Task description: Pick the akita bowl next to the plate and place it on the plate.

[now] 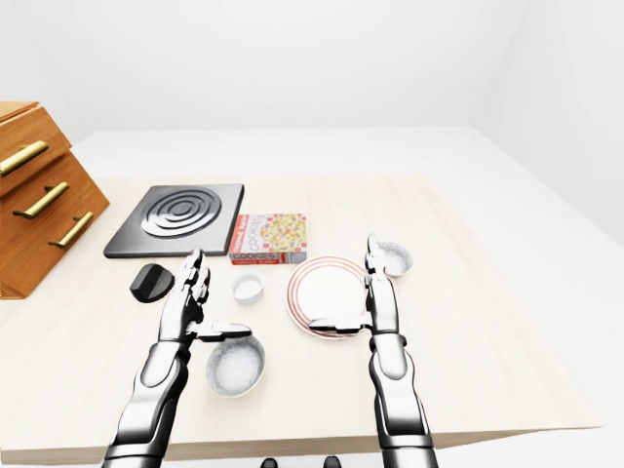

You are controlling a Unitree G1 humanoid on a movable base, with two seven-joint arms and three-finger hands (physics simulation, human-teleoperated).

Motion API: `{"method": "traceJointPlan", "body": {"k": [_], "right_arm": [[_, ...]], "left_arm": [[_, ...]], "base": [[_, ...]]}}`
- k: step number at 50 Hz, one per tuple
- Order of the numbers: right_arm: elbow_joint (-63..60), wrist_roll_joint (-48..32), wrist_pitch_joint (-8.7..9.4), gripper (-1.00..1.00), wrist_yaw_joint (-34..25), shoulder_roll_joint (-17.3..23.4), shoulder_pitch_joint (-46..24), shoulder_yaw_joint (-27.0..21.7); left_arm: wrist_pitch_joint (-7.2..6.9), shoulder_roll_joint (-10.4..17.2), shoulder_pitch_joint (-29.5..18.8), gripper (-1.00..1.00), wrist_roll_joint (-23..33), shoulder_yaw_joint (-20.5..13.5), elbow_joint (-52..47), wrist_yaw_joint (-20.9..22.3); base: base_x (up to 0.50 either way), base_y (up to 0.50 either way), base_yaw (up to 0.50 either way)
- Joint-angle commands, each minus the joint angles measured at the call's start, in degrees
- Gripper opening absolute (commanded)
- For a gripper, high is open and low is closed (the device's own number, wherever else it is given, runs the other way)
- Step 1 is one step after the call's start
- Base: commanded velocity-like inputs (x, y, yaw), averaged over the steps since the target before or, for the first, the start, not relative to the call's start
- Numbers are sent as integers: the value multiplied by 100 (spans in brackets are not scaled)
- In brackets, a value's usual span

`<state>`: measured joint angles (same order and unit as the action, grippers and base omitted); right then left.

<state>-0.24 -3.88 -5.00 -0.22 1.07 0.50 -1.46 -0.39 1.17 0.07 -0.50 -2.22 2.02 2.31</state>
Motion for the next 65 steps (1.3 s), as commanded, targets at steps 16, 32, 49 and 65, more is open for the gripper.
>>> {"method": "traceJointPlan", "body": {"k": [16, 32, 49, 65], "right_arm": [[-13, 15, 8, 100, 111, -3, -40, -42], [-45, -310, 0, 100, 301, -5, -22, 19], [-1185, -504, 579, 100, 324, 83, 82, -156], [-3338, -542, 1000, 100, -863, 618, -478, -1044]], "left_arm": [[-46, -4, -21, 100, -20, 3, -37, -18], [88, 16, -49, 100, -54, -42, 142, -6], [-5, 13, -8, 100, -183, -85, 31, -9], [-148, 4, 65, 100, -250, -88, -170, -28]], "base": [[9, 0, 0], [0, 0, 0], [0, 0, 0], [0, 0, 0]]}}
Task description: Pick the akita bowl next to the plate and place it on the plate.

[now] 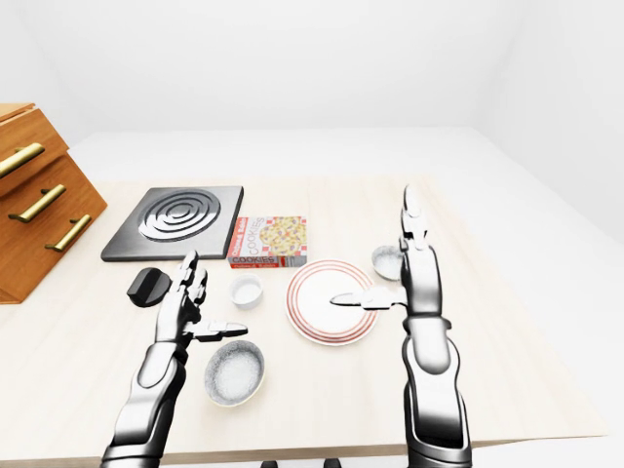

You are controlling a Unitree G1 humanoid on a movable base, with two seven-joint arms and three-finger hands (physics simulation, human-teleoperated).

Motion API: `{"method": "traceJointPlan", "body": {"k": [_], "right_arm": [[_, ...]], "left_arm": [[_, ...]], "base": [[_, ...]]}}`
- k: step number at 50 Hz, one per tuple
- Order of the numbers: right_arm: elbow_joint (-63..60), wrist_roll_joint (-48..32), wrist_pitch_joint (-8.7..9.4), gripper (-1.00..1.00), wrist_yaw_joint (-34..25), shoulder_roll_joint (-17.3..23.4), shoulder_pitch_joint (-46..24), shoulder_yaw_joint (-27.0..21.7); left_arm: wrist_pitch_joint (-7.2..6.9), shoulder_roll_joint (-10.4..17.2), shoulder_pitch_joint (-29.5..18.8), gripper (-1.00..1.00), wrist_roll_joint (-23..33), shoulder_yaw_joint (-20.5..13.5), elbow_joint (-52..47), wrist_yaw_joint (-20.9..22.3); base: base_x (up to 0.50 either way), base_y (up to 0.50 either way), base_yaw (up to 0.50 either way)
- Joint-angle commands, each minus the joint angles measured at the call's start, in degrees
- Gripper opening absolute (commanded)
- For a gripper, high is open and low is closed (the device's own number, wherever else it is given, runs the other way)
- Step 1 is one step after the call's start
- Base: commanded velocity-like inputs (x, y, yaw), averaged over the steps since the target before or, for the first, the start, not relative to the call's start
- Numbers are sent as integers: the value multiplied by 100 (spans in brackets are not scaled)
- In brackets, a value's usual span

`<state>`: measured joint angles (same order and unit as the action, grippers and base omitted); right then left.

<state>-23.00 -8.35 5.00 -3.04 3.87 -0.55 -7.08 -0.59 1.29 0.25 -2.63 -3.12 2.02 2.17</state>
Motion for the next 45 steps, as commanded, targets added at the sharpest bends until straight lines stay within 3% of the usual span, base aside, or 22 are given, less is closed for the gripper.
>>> {"method": "traceJointPlan", "body": {"k": [1, 3, 4, 5, 7, 8, 9, 11, 15, 16, 19, 20, 24, 26, 28, 29, 32, 36, 39, 41, 43, 45], "right_arm": [[-1114, -146, 0, 100, -648, 387, -419, -516], [-1198, -161, 0, 100, -769, 486, -569, -656], [-1200, -168, 0, 100, -780, 484, -576, -663], [-1190, -258, 0, 100, -891, 692, -722, -800], [-1270, -320, 0, 100, -1061, 843, -836, -932], [-1253, -382, 0, 100, -1146, 913, -862, -979], [-1254, -439, 0, 100, -1208, 969, -915, -1037], [-1194, -492, 0, 100, -1358, 1126, -1043, -1177], [-1029, -606, 0, 100, -1592, 1417, -1256, -1379], [-888, -681, 0, 100, -1614, 1523, -1307, -1404], [-756, -770, 0, 100, -1684, 1657, -1463, -1441], [-671, -843, 0, 100, -1700, 1710, -1500, -1436], [-447, -1148, 0, 100, -1723, 1798, -1539, -1417], [-54, -1420, 0, 100, -1637, 1910, -1543, -1371], [90, -1573, -54, 100, -1622, 1926, -1576, -1384], [291, -1694, -347, 100, -1586, 2023, -1654, -1376], [502, -1813, -499, 100, -1645, 2154, -1896, -1395], [865, -2140, -1000, 100, -1465, 2408, -2051, -1357], [931, -2358, -1000, 100, -1440, 2435, -2070, -1359], [819, -2425, -1000, 100, -1532, 2375, -2033, -1346], [890, -2649, -1000, 100, -1491, 2382, -1963, -1314], [912, -2791, -1000, 100, -1461, 2387, -1956, -1299]], "left_arm": [[-13, 1, 27, 100, -45, -19, -36, 7], [196, 17, -16, 100, -64, -50, 220, 46], [201, 18, -17, 100, -65, -50, 227, 46], [42, 8, 10, 100, -68, -32, 36, 19], [-113, -3, 38, 100, -65, -13, -150, -11], [1, 3, 21, 100, -68, -28, -18, 7], [-50, 1, 27, 100, -61, -19, -79, -2], [78, 9, 6, 100, -60, -34, 68, 17], [134, 10, -1, 100, -56, -34, 131, 17], [43, 2, 14, 100, -43, -15, 23, -5], [132, 8, 6, 100, -54, -34, 117, 7], [74, 2, 12, 100, -51, -23, 53, -6], [222, 18, -8, 100, -67, -49, 224, 24], [3, 2, 24, 100, -55, -17, -28, -17], [-11, 0, 26, 100, -55, -17, -44, -18], [-1, 1, 22, 100, -59, -22, -28, -16], [50, 1, 17, 100, -62, -28, 27, -11], [89, 5, 4, 100, -67, -33, 83, -9], [59, 4, -1, 100, -74, -32, 58, -17], [137, 11, -13, 100, -82, -46, 152, -3], [28, 4, 19, 100, -87, -34, 11, -19], [52, 4, 13, 100, -104, -46, 43, -12]], "base": [[0, 0, 0], [0, 0, 0], [0, 0, 0], [0, 0, 0], [0, 0, 0], [0, 0, 0], [0, 0, 0], [0, 0, 0], [0, 0, 0], [0, 0, 0], [0, 0, 0], [0, 0, 0], [0, 0, 0], [0, 0, 0], [0, 0, 0], [0, 0, 0], [0, 0, 0], [0, 0, 0], [0, 0, 0], [0, 0, 0], [0, 0, 0], [0, 0, 0]]}}
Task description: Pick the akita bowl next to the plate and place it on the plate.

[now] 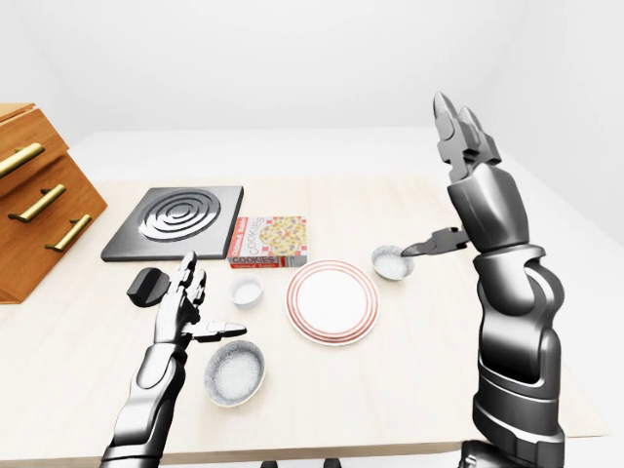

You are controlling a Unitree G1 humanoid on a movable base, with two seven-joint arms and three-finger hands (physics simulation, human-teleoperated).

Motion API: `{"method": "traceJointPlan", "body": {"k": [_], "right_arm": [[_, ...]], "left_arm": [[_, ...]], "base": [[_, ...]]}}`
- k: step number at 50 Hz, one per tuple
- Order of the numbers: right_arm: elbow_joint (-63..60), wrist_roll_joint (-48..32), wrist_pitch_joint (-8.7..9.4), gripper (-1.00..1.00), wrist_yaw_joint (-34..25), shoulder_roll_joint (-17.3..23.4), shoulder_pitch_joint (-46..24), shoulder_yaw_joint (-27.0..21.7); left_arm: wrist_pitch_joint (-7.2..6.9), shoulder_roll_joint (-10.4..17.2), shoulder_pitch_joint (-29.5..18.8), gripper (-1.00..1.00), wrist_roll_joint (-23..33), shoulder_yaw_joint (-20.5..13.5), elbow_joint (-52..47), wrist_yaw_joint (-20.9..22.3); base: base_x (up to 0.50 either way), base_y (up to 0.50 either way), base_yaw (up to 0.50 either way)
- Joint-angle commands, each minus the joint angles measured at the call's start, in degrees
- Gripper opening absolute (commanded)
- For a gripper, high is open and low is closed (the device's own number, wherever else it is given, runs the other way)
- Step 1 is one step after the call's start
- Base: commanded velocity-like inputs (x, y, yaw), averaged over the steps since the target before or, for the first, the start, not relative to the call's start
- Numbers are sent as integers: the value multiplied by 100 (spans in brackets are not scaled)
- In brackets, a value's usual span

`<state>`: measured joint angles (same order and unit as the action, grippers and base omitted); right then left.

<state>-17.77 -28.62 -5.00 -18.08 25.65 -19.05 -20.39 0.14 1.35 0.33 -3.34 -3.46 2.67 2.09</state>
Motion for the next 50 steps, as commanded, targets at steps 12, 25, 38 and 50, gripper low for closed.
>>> {"method": "traceJointPlan", "body": {"k": [12, 25, 38, 50], "right_arm": [[167, -1373, 0, 100, 82, 8, 64, 78], [186, -1861, 0, 100, 461, -329, 618, 114], [21, -2316, 0, 100, 624, -943, 1415, 273], [332, -2644, 0, 100, 877, -1055, 1481, 544]], "left_arm": [[101, 12, -24, 100, -68, -42, 138, 18], [160, 10, -27, 100, -82, -45, 203, 14], [85, 12, -31, 100, -127, -54, 139, 0], [-9, 4, -6, 100, -121, -37, 19, -20]], "base": [[0, 0, 0], [0, 0, 0], [0, 0, 0], [0, 0, 0]]}}
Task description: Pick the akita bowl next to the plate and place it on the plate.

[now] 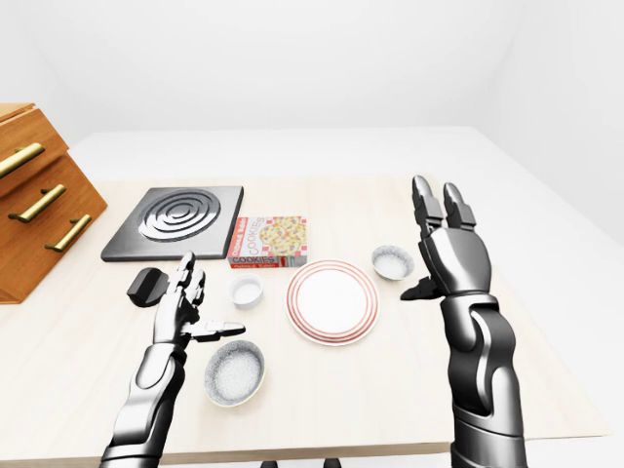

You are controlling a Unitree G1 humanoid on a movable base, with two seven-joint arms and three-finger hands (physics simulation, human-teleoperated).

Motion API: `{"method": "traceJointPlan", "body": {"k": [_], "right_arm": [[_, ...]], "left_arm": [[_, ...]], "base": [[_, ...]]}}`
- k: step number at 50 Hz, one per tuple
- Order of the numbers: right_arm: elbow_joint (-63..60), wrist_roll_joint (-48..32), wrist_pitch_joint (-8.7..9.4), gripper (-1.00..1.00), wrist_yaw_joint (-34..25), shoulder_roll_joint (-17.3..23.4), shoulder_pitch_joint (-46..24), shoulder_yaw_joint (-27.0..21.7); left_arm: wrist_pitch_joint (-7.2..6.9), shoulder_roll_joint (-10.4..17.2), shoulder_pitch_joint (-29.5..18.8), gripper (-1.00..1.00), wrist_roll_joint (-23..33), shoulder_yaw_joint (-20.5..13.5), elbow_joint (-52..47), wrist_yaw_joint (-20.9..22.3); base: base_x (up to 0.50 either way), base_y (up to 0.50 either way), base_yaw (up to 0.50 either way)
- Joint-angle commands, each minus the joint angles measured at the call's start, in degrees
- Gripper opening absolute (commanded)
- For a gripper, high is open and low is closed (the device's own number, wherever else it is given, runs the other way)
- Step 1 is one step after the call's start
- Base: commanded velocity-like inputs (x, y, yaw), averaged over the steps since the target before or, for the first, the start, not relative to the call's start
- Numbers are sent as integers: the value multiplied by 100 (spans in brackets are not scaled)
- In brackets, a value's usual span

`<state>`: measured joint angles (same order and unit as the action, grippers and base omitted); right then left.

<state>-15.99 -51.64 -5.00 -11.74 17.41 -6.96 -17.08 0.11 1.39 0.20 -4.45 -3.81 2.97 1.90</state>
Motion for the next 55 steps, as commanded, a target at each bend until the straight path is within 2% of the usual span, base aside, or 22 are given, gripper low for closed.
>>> {"method": "traceJointPlan", "body": {"k": [1, 5, 6, 8, 12, 15, 18, 21, 22, 24, 25, 26, 27, 31, 37, 38, 39, 43, 44, 48, 50, 55], "right_arm": [[154, -361, 0, 100, 248, -248, 304, 229], [279, -447, 0, 100, 376, -297, 331, 291], [329, -482, 0, 100, 443, -299, 345, 306], [363, -504, 0, 100, 487, -309, 354, 326], [528, -567, 0, 100, 661, -304, 289, 371], [605, -655, 0, 100, 848, -263, 180, 402], [810, -887, 0, 100, 1184, -216, 55, 495], [980, -1190, 0, 100, 1530, -154, 18, 587], [1056, -1281, 0, 100, 1644, -142, -4, 606], [1204, -1415, 0, 100, 1822, -109, -62, 640], [1240, -1430, 0, 100, 1848, -100, -92, 647], [1426, -1755, 0, 100, 2202, 1, -189, 695], [1482, -1845, 0, 100, 2288, 34, -214, 712], [1823, -2206, 0, 100, 2701, 175, -384, 791], [2022, -2350, 0, 100, 2848, 259, -500, 827], [2004, -2362, 0, 100, 2824, 266, -497, 831], [2003, -2363, 0, 100, 2822, 266, -497, 831], [2112, -2475, 0, 100, 2926, 278, -476, 873], [2124, -2496, 0, 100, 2937, 273, -469, 884], [2150, -2597, 0, 100, 2955, 251, -435, 950], [2186, -2647, 0, 100, 2956, 239, -453, 985], [2304, -2763, 0, 100, 2992, 209, -550, 1077]], "left_arm": [[27, -1, 7, 100, -8, -3, 22, 2], [-19, -5, 16, 100, -6, 6, -37, -6], [-107, -9, 25, 100, -4, 16, -133, -23], [-127, -14, 37, 100, -3, 21, -168, -25], [-3, -6, 23, 100, -12, 2, -28, -1], [-57, -12, 20, 100, -10, 12, -83, -16], [17, -4, 4, 100, -19, -2, 8, 0], [-21, -6, 18, 100, -22, 2, -45, -5], [-94, -9, 27, 100, -20, 11, -128, -17], [-92, -7, 28, 100, -23, 7, -128, -13], [-25, -4, 24, 100, -27, -3, -56, 2], [-4, 0, 18, 100, -30, -9, -26, 10], [-133, -9, 37, 100, -24, 12, -176, -17], [77, 3, 8, 100, -42, -23, 68, 27], [-162, -10, 35, 100, -42, 7, -201, -19], [22, -5, 22, 100, -49, -16, -3, 16], [35, -4, 21, 100, -49, -17, 11, 18], [-38, -7, 35, 100, -51, -5, -78, 1], [33, -2, 29, 100, -57, -18, 1, 18], [100, 1, 14, 100, -75, -31, 87, 31], [10, -3, 28, 100, -76, -18, -19, 12], [28, 1, 15, 100, -87, -27, 14, 14]], "base": [[0, 0, 0], [0, 0, 0], [0, 0, 0], [0, 0, 0], [0, 0, 0], [0, 0, 0], [0, 0, 0], [0, 0, 0], [0, 0, 0], [0, 0, 0], [0, 0, 0], [0, 0, 0], [0, 0, 0], [0, 0, 0], [0, 0, 0], [0, 0, 0], [0, 0, 0], [0, 0, 0], [0, 0, 0], [0, 0, 0], [0, 0, 0], [0, 0, 0]]}}
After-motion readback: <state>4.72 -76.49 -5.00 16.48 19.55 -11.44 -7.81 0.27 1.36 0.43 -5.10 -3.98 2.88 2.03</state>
